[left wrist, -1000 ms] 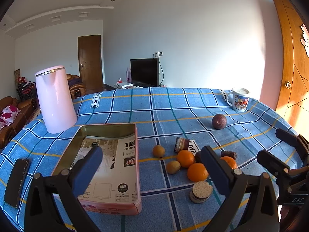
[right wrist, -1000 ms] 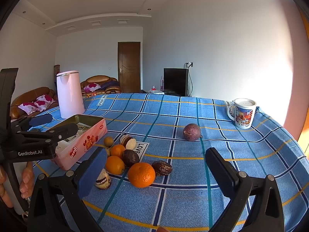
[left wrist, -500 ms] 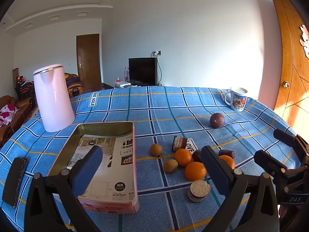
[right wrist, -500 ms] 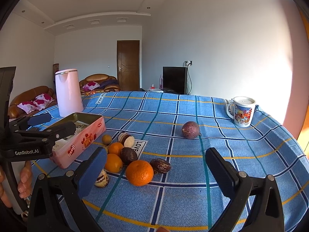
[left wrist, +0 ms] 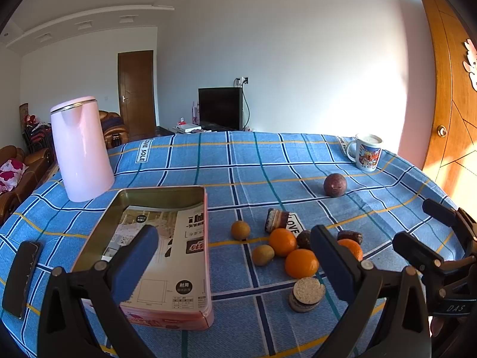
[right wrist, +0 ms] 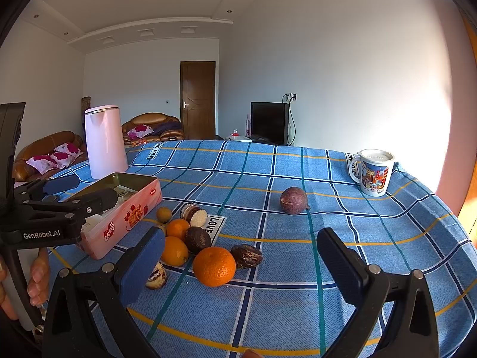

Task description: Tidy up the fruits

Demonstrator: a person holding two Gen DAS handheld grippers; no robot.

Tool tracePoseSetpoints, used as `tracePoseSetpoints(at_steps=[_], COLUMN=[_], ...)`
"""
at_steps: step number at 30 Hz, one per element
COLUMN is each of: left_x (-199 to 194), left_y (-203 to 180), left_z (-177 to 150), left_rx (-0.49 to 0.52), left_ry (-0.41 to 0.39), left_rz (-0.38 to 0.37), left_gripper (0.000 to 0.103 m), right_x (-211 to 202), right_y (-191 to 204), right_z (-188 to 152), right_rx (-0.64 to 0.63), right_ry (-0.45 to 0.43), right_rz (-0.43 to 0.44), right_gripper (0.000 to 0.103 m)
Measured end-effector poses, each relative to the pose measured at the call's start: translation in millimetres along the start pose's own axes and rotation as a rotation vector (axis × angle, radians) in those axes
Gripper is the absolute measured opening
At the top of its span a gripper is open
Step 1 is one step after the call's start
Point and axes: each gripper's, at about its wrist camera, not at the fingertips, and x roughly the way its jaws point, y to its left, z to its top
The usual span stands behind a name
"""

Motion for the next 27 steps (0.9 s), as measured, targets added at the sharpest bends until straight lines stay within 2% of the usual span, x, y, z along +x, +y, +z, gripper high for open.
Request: tracePoseSetpoints(at_steps=[15, 21, 25, 27], left_x=[-0.3, 0.7, 5.4, 10.4], left_y=[-5.2, -19.5, -34.6, -41.5], left_z=[-6.8, -23.9, -35.8, -39.5], left_rx=[0.011, 0.041, 0.076, 0.09], left_ry=[0.005, 0.032, 0.057, 0.083], left_rz=[-0.015, -0.074, -0.106, -0.134], left_gripper=[0.103, 0.103, 0.102, 0.095], right_x=[3.2, 5.0, 14.7, 19.2], right_y=[-3.2, -9.0, -16.1, -18.5], right_z=[-3.4, -14.2, -23.4, -25.8], right_rx=[0.0, -0.021, -0.021, -0.017], right_ry=[0.015, 0.031, 0.082, 0.103], right_rz=[-0.012, -0.044, -0.033, -0.032], right_gripper=[0.102, 0.102, 0.101, 0.098])
